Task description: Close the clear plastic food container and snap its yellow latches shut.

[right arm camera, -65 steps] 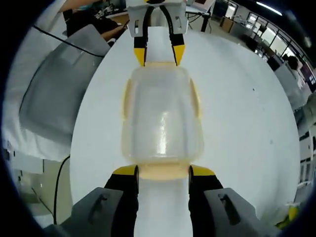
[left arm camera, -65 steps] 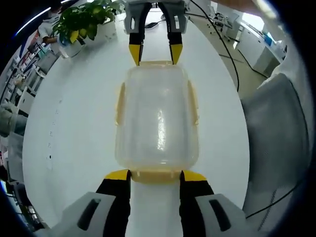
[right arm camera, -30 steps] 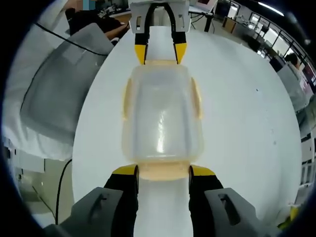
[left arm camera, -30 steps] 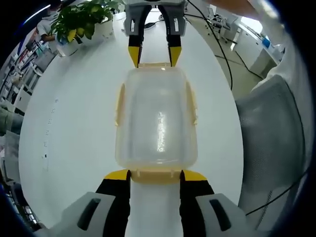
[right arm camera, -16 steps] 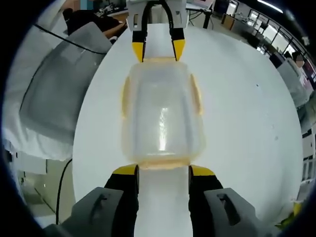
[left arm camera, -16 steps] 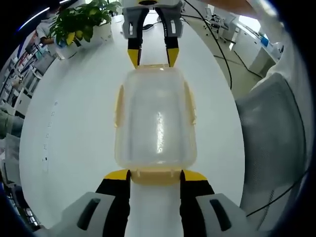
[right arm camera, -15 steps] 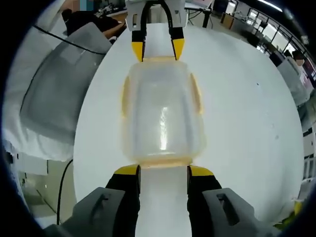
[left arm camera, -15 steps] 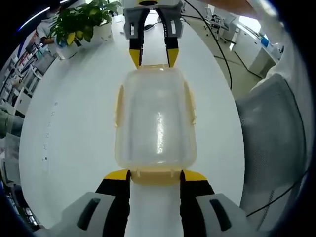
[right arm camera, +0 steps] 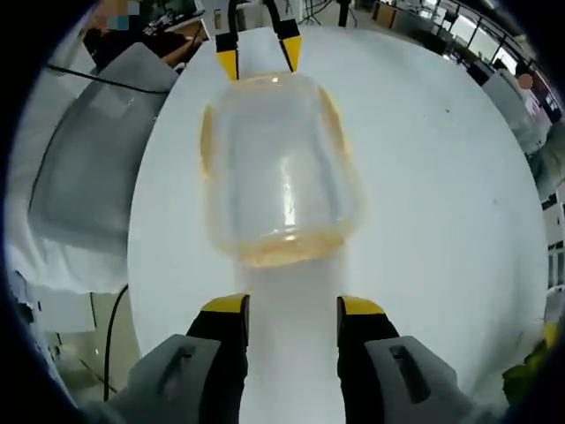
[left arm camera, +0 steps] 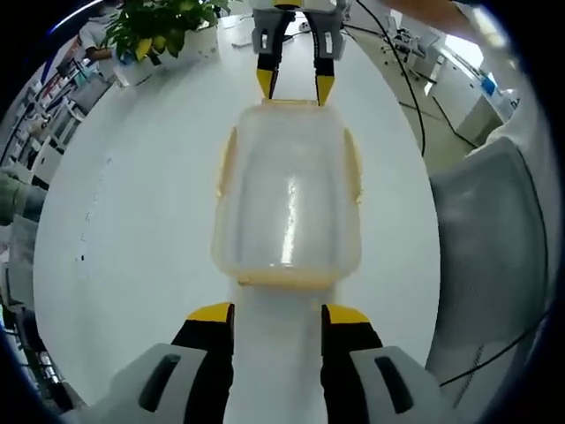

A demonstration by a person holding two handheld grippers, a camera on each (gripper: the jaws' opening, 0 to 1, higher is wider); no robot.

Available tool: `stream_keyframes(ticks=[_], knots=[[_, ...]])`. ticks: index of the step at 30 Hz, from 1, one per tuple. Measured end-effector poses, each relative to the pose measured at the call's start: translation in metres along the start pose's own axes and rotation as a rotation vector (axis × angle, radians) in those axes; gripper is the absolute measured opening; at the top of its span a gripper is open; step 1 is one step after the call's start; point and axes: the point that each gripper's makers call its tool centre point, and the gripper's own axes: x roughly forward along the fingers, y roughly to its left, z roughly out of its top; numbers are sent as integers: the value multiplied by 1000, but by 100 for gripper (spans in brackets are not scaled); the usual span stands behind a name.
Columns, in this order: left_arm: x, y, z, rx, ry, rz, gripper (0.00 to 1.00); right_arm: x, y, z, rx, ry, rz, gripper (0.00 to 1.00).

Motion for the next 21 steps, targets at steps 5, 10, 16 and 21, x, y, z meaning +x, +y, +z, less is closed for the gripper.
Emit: stream_keyframes(ticks=[5, 10, 16, 21], knots=[[-3, 1, 4, -41, -17, 10, 35, -2, -1, -3, 51, 3, -14, 34], [-7, 5, 2, -92, -10, 34, 35, -8, -5, -3, 140, -5, -32, 32], [-16, 12, -4, -268, -9, 41, 42, -18, -16, -20, 356, 70, -72, 28], [-21, 14, -3, -492, -17, 48, 42, -28, -15, -1, 559, -47, -32, 33]])
